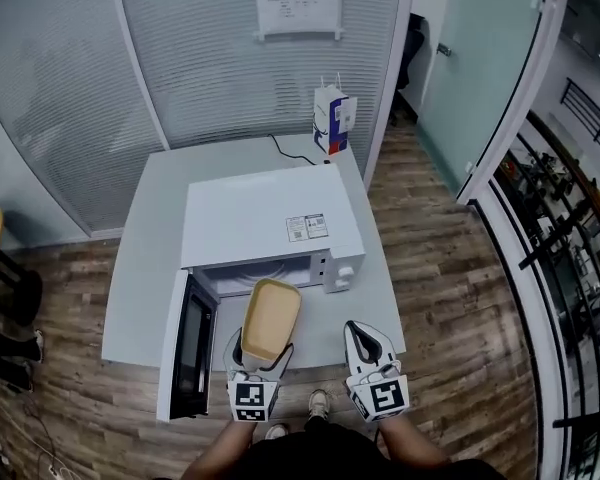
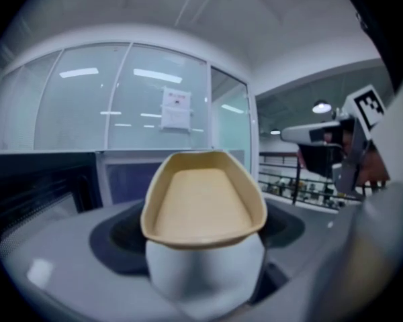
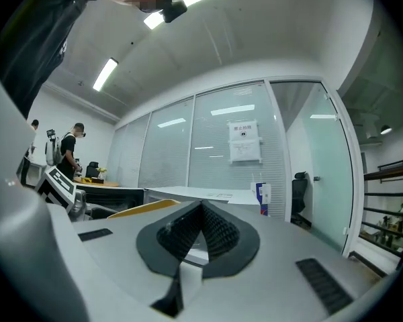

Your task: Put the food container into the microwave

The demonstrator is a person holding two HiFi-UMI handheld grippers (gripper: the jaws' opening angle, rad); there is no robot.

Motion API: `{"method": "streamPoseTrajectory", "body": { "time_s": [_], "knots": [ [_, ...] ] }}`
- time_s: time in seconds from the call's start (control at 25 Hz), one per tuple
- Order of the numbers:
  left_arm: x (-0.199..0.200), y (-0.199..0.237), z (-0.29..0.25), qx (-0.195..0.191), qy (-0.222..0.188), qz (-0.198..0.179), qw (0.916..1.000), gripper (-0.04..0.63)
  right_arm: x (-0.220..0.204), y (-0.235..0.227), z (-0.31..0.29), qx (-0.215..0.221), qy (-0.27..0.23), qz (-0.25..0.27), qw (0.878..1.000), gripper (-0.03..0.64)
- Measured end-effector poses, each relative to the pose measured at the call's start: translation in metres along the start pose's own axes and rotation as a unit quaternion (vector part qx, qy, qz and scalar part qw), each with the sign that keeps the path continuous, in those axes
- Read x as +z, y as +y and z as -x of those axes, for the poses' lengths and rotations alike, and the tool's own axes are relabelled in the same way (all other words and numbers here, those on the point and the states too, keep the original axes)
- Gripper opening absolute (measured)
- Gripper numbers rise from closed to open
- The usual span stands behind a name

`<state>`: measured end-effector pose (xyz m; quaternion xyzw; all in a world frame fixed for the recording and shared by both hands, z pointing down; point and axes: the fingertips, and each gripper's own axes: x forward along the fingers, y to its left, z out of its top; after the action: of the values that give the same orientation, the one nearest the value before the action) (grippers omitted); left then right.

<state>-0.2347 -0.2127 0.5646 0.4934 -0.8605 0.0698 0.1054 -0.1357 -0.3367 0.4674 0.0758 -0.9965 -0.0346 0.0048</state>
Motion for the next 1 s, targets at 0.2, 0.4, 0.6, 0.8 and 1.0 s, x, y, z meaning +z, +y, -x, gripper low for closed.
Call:
{"method": "streamPoseTrajectory", "body": {
  "time_s": [0.2,0.4,0.6,0.8,1.0],
  "knots": [
    [-0.012,0.0,-0.011,0.031,0.018,0.01,0.9993,0.477,-0.01,-0.005,-0.021,0.043,0.004,-0.009,0.999,-0.002],
    [-0.024,0.004,-0.017,0.058,0.035,0.019,0.9976,0.477,-0.018,-0.01,-0.036,0.069,0.009,-0.011,0.998,-0.002],
    [-0.033,0.015,-0.026,0.076,0.045,0.023,0.9958,0.477,-0.034,-0.008,-0.049,0.088,0.022,-0.017,0.996,-0.002],
    [-0.047,0.026,-0.038,0.079,0.058,0.035,0.9945,0.477,-0.047,-0.003,-0.066,0.099,0.038,-0.02,0.994,-0.002],
    [-0.056,0.039,-0.056,0.075,0.062,0.035,0.9946,0.477,-0.056,0.006,-0.089,0.114,0.047,-0.015,0.992,-0.002]
  ]
}}
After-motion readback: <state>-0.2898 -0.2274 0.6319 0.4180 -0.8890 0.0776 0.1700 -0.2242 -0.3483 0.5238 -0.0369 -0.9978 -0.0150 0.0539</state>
